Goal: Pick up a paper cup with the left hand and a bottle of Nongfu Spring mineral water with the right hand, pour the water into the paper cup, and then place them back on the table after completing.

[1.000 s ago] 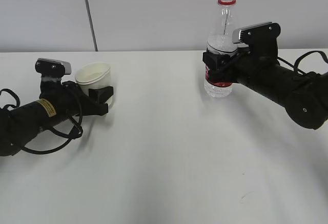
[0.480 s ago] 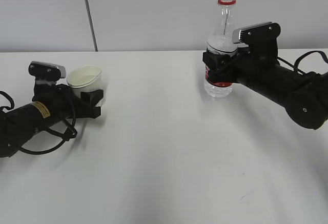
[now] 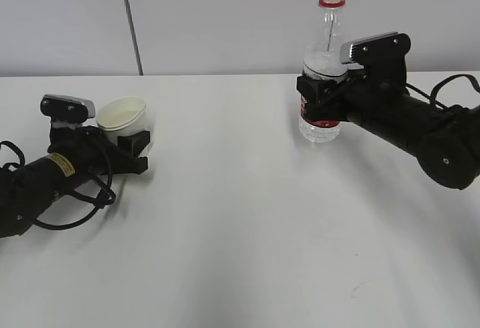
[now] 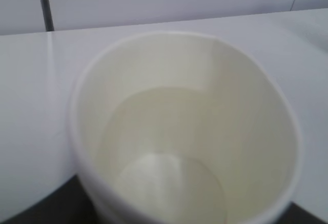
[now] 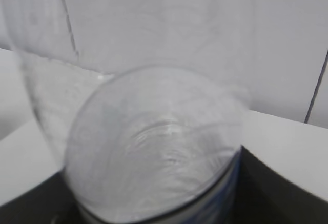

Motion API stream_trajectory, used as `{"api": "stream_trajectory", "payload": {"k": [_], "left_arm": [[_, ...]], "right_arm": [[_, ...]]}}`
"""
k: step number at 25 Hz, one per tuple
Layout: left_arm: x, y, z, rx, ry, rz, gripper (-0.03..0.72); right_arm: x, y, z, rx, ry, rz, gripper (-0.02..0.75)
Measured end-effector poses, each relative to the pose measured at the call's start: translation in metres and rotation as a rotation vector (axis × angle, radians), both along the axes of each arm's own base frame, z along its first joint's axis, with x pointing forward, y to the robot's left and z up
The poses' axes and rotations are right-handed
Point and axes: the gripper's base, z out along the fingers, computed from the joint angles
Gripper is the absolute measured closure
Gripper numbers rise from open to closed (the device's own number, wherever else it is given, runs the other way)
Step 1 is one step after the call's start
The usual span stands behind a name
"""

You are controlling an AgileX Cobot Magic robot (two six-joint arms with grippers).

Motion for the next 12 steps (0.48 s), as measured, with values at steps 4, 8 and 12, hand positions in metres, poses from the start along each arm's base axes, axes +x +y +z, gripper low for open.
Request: {"api": "stream_trajectory", "payload": {"k": [4,8,12], "left_arm": [[0.0001,0.0002,-0.0001,-0.002,-0.002,0.003,0.317],[0.0001,0.0002,-0.0004,-0.001,0.000,0.003,0.260],[-0.0002,0.0011,-0.0030,0.008,0.021,0.011,0.136]], "right_arm": [[0.0000,0.0000,0.0000,0.000,0.000,0.000,0.311],[0.0000,0.0000,0.0000,0.000,0.000,0.000,0.311],[0.0000,0.0000,0.0000,0.000,0.000,0.000,0.313]]}}
